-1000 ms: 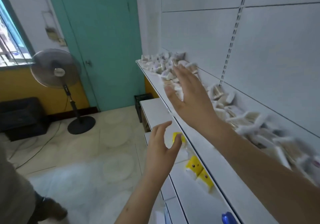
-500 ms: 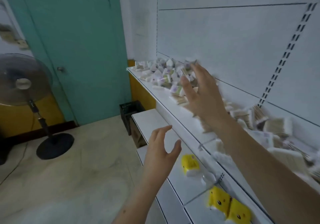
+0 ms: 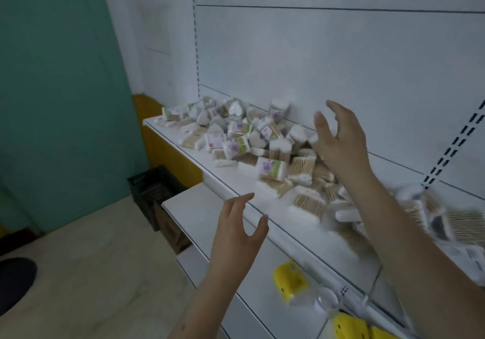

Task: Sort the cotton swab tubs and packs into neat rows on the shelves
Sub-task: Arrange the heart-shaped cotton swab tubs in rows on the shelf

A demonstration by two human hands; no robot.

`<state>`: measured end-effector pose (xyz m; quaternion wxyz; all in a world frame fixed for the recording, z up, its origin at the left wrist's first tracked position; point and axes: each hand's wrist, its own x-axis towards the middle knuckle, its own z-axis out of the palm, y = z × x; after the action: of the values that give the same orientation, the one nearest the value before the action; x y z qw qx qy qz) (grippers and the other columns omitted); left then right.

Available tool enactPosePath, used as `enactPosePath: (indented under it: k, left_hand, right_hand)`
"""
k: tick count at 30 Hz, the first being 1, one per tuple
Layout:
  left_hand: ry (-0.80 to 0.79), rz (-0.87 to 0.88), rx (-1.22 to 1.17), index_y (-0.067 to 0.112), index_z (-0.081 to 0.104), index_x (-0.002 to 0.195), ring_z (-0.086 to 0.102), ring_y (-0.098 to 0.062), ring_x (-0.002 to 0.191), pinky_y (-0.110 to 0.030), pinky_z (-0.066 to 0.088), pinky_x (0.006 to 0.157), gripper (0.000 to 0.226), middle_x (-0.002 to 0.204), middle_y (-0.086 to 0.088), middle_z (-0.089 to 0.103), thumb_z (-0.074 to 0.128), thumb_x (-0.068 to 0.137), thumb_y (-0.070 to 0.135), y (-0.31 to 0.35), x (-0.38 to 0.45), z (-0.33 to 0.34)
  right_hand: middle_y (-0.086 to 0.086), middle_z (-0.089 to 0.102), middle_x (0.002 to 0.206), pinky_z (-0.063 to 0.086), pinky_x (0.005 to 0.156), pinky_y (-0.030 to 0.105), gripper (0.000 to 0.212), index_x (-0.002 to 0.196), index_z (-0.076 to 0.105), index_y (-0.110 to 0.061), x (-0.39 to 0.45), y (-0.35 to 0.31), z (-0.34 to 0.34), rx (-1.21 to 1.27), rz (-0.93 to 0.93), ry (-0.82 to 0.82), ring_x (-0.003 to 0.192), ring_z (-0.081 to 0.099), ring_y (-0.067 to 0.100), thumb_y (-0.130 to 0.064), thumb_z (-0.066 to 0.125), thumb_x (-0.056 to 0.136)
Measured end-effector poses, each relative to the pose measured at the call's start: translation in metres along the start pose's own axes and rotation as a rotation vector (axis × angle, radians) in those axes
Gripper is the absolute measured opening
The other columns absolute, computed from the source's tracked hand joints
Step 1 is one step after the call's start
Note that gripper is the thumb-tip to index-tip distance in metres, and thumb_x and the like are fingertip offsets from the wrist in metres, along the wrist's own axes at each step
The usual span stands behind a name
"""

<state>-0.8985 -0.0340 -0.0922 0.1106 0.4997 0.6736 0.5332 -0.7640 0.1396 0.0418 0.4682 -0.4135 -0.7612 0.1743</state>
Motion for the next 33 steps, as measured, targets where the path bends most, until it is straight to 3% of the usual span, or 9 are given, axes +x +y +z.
enactPosePath:
  k: [3,5,9,11,15,18,23,26,33]
  left_hand:
    - [-0.026,0.041,0.058,0.035,0.048,0.137,0.047,0.002,0.118,-0.004,0.039,0.088,0.047,0.13,0.017,0.044,0.064,0.093,0.04,-0.016,0.047,0.009]
    - [-0.076,0.128,0.133,0.033,0.049,0.138,0.047,0.0,0.118,-0.005,0.037,0.087,0.047,0.13,0.016,0.043,0.064,0.093,0.038,-0.021,0.078,0.018]
    - [-0.131,0.261,0.261,0.029,0.053,0.134,0.048,-0.014,0.121,-0.033,0.049,0.094,0.05,0.13,0.009,0.045,0.056,0.088,0.046,-0.036,0.133,0.041]
    - [-0.099,0.295,0.285,0.024,0.058,0.127,0.049,-0.019,0.119,-0.036,0.05,0.094,0.052,0.126,0.003,0.047,0.055,0.084,0.052,-0.046,0.147,0.051]
    - [-0.074,0.255,0.222,0.019,0.054,0.109,0.053,-0.02,0.101,-0.028,0.053,0.069,0.054,0.112,0.002,0.043,0.062,0.078,0.062,-0.054,0.164,0.072]
    - [-0.084,0.221,0.199,0.02,0.048,0.104,0.051,-0.02,0.095,-0.023,0.049,0.057,0.053,0.109,0.001,0.039,0.07,0.075,0.059,-0.052,0.167,0.081]
    - [-0.171,0.2,0.081,0.029,0.042,0.11,0.049,-0.021,0.097,-0.032,0.054,0.067,0.047,0.114,0.005,0.032,0.066,0.075,0.05,-0.06,0.169,0.078]
    - [-0.25,0.219,-0.013,0.03,0.045,0.116,0.053,-0.019,0.097,-0.028,0.052,0.07,0.049,0.119,0.009,0.03,0.053,0.075,0.055,-0.064,0.168,0.067]
    - [-0.334,0.317,-0.188,0.026,0.056,0.118,0.053,-0.01,0.098,-0.022,0.047,0.081,0.042,0.124,0.01,0.033,0.052,0.081,0.046,-0.073,0.178,0.036]
  right_hand:
    - [-0.001,0.041,0.151,0.033,0.114,0.039,0.053,0.147,0.041,-0.022,0.03,0.029,0.019,-0.066,0.042,0.049,0.138,0.039,0.018,-0.046,0.048,0.1]
    - [0.002,0.042,0.149,0.035,0.113,0.042,0.053,0.147,0.042,-0.021,0.048,0.049,0.028,-0.083,0.096,0.061,0.136,0.042,0.02,-0.041,0.052,0.099]
    - [0.011,0.047,0.144,0.039,0.106,0.041,0.057,0.145,0.044,-0.017,0.078,0.087,0.044,-0.249,0.237,-0.014,0.13,0.046,0.031,-0.037,0.059,0.093]
    - [0.014,0.048,0.141,0.042,0.102,0.042,0.06,0.143,0.045,-0.016,0.08,0.097,0.05,-0.357,0.262,-0.136,0.127,0.047,0.034,-0.039,0.061,0.09]
    - [0.011,0.044,0.134,0.048,0.092,0.044,0.058,0.136,0.051,-0.017,0.079,0.105,0.059,-0.563,0.22,-0.235,0.123,0.044,0.032,-0.044,0.067,0.087]
    - [0.011,0.043,0.126,0.051,0.084,0.043,0.055,0.13,0.053,-0.016,0.08,0.103,0.06,-0.658,0.199,-0.238,0.117,0.044,0.032,-0.037,0.072,0.083]
    - [0.012,0.042,0.125,0.048,0.08,0.04,0.063,0.131,0.05,-0.011,0.07,0.096,0.067,-0.705,0.29,-0.134,0.117,0.046,0.032,-0.037,0.073,0.078]
    - [0.014,0.043,0.124,0.047,0.079,0.039,0.064,0.126,0.054,-0.006,0.064,0.087,0.068,-0.718,0.357,-0.061,0.115,0.048,0.034,-0.04,0.076,0.076]
    - [0.01,0.047,0.118,0.038,0.07,0.032,0.053,0.12,0.056,-0.012,0.048,0.058,0.063,-0.665,0.416,0.204,0.107,0.052,0.034,-0.032,0.075,0.075]
